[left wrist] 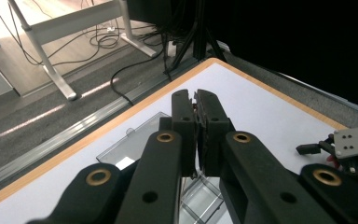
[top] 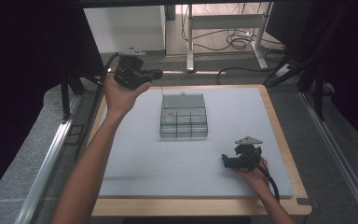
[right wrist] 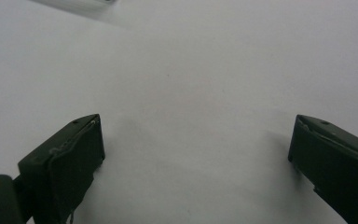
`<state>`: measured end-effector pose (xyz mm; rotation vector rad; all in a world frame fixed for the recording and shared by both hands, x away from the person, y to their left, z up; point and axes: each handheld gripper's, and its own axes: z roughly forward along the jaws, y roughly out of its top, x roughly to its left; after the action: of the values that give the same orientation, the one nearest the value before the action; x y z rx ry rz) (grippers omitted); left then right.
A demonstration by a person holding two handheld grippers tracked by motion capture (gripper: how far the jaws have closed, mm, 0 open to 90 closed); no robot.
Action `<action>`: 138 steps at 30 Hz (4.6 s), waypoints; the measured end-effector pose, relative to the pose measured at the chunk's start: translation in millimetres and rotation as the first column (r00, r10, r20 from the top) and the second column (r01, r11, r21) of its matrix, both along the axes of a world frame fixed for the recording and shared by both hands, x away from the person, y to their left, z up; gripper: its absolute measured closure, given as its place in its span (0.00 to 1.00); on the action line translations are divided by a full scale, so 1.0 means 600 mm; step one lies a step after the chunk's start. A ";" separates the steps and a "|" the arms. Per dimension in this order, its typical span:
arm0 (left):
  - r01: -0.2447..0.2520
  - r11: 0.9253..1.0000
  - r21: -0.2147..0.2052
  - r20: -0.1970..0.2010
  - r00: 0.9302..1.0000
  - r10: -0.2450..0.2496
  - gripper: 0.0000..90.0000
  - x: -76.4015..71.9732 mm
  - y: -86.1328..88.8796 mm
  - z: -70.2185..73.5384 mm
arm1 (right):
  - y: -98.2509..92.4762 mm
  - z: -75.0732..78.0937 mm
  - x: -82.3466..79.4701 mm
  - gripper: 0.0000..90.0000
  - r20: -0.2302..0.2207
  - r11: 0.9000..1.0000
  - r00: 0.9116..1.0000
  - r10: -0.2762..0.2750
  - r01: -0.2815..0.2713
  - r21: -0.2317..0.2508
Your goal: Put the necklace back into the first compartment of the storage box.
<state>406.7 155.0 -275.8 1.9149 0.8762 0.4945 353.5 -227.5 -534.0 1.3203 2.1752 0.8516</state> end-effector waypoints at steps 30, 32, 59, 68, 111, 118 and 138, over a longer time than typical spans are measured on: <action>-0.042 0.999 0.008 -0.052 0.998 0.042 0.97 0.082 -0.021 -0.045 | 0.000 0.000 -0.001 0.03 0.002 1.000 1.000 -0.003 0.003 -0.002; -0.044 0.999 0.017 -0.060 0.997 0.045 0.97 0.089 -0.021 -0.056 | 0.000 0.000 -0.001 0.03 0.002 1.000 1.000 -0.004 0.004 -0.002; -0.068 0.997 0.045 -0.214 0.974 0.076 0.97 0.122 -0.006 -0.211 | 0.000 0.000 -0.001 0.03 0.003 1.000 1.000 -0.002 0.002 -0.004; -0.060 0.997 0.050 -0.269 0.960 0.071 0.97 0.126 -0.008 -0.271 | 0.000 0.000 -0.001 0.03 0.002 1.000 1.000 -0.002 0.002 -0.004; -0.060 0.996 0.064 -0.275 0.959 0.075 0.70 0.104 -0.016 -0.336 | 0.000 0.000 -0.001 0.03 0.002 1.000 1.000 -0.002 0.002 -0.005; -0.046 0.999 0.026 -0.246 0.968 0.051 0.65 0.041 0.027 -0.317 | 0.000 0.000 -0.001 0.03 0.002 1.000 1.000 -0.002 0.002 -0.004; 0.010 0.999 -0.030 -0.197 0.980 -0.016 0.56 -0.154 0.083 -0.358 | 0.001 0.000 -0.001 0.03 0.001 1.000 1.000 -0.005 0.005 -0.005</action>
<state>314.5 205.0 -490.6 1.9651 0.9918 0.2857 352.9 -227.1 -534.0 1.3226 2.1708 0.8443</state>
